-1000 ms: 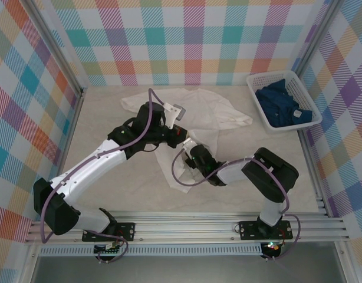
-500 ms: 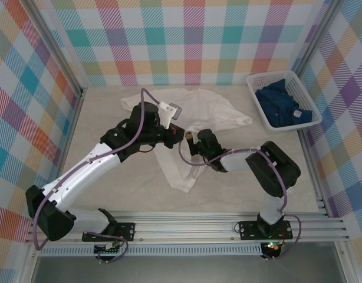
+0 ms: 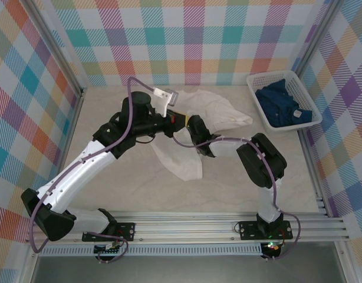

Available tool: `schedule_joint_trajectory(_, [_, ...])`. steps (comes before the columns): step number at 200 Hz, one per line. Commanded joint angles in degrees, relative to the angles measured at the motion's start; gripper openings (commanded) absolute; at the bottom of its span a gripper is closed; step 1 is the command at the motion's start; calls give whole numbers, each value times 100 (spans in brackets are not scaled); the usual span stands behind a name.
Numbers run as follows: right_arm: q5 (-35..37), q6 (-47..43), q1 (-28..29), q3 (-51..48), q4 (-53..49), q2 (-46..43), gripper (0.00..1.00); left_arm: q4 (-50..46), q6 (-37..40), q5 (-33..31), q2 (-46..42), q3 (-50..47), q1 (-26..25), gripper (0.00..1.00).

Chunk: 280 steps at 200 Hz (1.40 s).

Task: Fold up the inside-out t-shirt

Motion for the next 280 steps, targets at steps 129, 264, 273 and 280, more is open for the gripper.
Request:
schedule_joint_trajectory(129, [-1288,164,-389,1035,-1729,298,42,171,324,393,-391,-5,25,0])
schedule_joint_trajectory(264, [556,-1015,-326,4476,-4530,2248,53,312,503,745,-803,1061,20,0])
schedule_joint_trajectory(273, [548,-1056,-357,4590,-4617,2329,55,287,549,654,-871,1040,20,0])
schedule_joint_trajectory(280, [544,-1071,-382,4653,-4693,2377,56,219,616,531,-929,1027,20,0])
